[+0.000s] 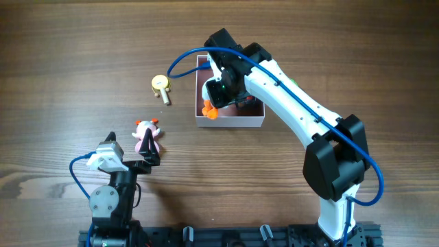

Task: Pack container
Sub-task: 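Lift the duck and carry it left over the white box, then lower the duck into the box beside the truck and release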

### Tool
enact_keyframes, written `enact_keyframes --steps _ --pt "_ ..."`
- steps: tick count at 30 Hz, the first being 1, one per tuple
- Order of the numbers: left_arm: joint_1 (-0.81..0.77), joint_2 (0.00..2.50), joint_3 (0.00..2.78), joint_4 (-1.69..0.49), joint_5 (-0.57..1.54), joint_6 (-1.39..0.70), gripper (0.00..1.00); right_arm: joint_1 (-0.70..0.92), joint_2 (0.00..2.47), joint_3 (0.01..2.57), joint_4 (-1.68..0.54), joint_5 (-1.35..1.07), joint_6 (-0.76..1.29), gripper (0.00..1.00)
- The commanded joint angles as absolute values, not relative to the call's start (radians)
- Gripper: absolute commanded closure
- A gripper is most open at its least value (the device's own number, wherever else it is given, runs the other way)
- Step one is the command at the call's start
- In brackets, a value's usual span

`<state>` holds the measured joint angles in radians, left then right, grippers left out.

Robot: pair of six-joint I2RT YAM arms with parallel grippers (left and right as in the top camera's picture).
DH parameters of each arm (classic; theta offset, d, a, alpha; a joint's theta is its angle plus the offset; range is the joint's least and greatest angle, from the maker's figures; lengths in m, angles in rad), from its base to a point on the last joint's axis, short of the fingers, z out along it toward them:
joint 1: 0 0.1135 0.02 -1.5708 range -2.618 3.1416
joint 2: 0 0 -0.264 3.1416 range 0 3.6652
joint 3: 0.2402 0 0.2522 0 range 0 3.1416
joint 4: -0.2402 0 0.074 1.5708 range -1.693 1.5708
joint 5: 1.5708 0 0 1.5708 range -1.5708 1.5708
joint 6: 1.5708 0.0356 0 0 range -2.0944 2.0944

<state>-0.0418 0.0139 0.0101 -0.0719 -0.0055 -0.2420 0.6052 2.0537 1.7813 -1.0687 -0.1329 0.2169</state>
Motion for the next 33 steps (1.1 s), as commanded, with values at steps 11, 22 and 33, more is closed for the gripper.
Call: enact_keyframes --steps 11,22,33 --pt "-0.036 0.007 0.006 -0.073 -0.009 -0.247 0.00 0.605 2.063 1.791 -1.066 -0.138 0.149 0.46" --pt "-0.036 0.007 0.006 -0.073 -0.009 -0.247 0.00 0.605 2.063 1.791 -1.066 -0.126 0.077 0.45" --pt "-0.036 0.007 0.006 -0.073 -0.009 -0.247 0.00 0.604 2.063 1.791 -1.068 0.008 0.240 0.62"
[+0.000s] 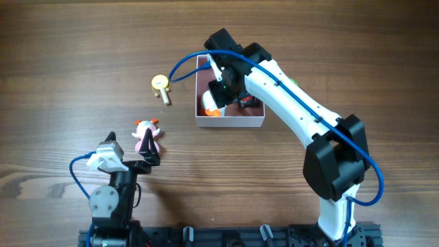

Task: Pack container
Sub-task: 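Lower the duck into the box beside the truck and release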

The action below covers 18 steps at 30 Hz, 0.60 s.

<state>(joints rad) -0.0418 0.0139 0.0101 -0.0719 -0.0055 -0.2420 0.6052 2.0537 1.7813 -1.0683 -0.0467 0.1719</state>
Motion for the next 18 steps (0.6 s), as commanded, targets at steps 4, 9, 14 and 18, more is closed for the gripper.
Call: enact_keyframes --steps 4,9,14,18 --pt "-0.036 0.007 0.006 -0.073 -0.009 -0.247 0.00 0.604 2.063 1.791 -1.077 0.008 0.358 0.81" --pt "-0.036 0.007 0.006 -0.073 -0.009 -0.247 0.00 0.604 2.075 1.790 -1.087 0.009 0.540 0.94" --pt "-0.036 0.007 0.006 -0.073 -0.009 -0.247 0.00 0.591 2.118 1.758 -1.085 0.044 0.669 0.95" --pt "-0.036 0.007 0.006 -0.073 -0.009 -0.247 0.00 0.567 2.169 1.758 -1.089 0.028 0.716 0.96"
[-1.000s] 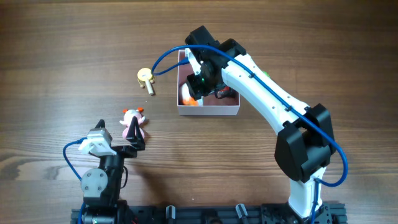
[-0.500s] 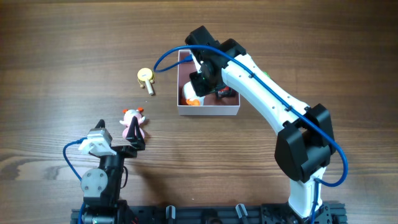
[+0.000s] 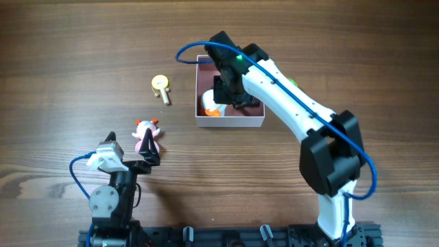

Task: Pack container
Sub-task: 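Lower the duck into the box beside the truck and release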

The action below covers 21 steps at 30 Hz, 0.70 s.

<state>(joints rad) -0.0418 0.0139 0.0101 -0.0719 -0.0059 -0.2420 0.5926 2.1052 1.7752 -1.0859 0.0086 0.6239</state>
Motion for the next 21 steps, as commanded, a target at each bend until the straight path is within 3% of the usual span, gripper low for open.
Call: enact_keyframes --steps 1,21 --pt "-0.036 0.007 0.006 -0.073 -0.009 -0.247 0.00 0.560 2.173 1.758 -1.091 0.027 0.730 0.96" --pt "-0.036 0.007 0.006 -0.073 -0.009 -0.247 0.00 0.505 2.186 1.758 -0.978 -0.144 0.606 0.96"
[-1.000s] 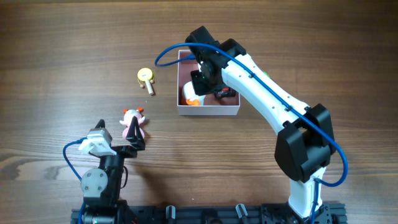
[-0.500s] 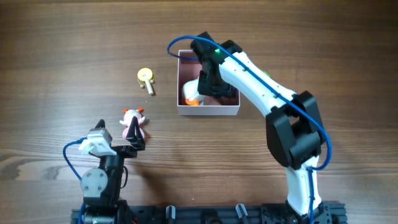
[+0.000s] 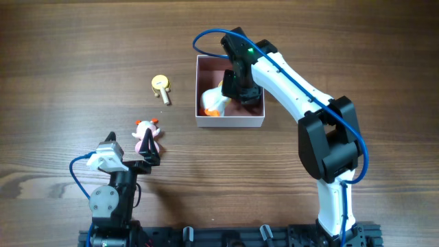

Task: Pack container
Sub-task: 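Lower the duck into the box beside the truck and release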

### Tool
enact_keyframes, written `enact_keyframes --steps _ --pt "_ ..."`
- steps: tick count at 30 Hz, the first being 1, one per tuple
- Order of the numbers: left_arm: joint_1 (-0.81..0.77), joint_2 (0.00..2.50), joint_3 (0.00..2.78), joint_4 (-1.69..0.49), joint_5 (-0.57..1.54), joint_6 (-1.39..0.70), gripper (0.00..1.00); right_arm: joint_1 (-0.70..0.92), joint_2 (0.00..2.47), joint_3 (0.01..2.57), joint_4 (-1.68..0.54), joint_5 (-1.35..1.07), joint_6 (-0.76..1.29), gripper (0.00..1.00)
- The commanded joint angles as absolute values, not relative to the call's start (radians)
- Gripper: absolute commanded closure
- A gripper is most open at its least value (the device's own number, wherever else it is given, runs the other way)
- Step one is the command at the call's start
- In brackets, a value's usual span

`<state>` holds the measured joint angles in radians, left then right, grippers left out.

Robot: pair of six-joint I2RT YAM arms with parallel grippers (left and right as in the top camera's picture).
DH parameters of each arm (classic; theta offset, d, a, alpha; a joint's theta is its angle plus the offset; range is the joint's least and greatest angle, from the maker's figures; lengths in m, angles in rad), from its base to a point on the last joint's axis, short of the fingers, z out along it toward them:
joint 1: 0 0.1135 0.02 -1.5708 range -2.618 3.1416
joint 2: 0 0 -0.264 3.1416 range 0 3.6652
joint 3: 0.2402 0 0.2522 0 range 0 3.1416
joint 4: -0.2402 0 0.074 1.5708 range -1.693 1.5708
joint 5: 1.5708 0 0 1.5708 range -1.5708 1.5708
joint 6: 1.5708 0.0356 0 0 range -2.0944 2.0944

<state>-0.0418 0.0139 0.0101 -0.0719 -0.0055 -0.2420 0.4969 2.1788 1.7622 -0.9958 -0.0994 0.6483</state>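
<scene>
The white box [image 3: 230, 122] stands right of the table's middle. A white and orange toy [image 3: 211, 103] lies in its left half, and something dark [image 3: 251, 100] lies at its right side. My right gripper [image 3: 236, 89] points down into the box just right of the toy; its fingers are hidden under the wrist. A pink and white toy [image 3: 147, 135] lies on the table at the left. A yellow round piece with a short stick [image 3: 161, 86] lies further back. My left gripper [image 3: 148, 159] rests just in front of the pink toy, its fingers close together.
The right arm reaches from the front right across to the box, its blue cable [image 3: 206, 38] looping over the box's back left corner. The left arm's base [image 3: 110, 202] sits at the front left edge of the wooden table [image 3: 68, 55].
The right wrist has moved to the right and back inside the box. More of the white and orange toy now shows in the box's left half. The left arm has not moved.
The right gripper first held the orange and white toy over the box's left front wall. Then the toy was lower, inside the box. After that the wrist stood over the box's middle, and now it is further right with the toy lying uncovered.
</scene>
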Motion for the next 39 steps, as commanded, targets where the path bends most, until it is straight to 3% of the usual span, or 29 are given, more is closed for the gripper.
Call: enact_keyframes --steps 1,9,25,39 --pt "-0.036 0.007 0.006 -0.073 -0.009 -0.247 0.00 0.505 2.186 1.758 -0.966 -0.162 0.593 0.96" --pt "-0.036 0.007 0.006 -0.073 -0.009 -0.247 0.00 0.508 2.186 1.758 -0.924 -0.191 0.570 0.96" --pt "-0.036 0.007 0.006 -0.073 -0.009 -0.247 0.00 0.507 2.186 1.758 -0.902 -0.226 0.329 0.95" --pt "-0.036 0.007 0.006 -0.073 -0.009 -0.247 0.00 0.507 2.186 1.758 -0.892 -0.105 0.355 0.94"
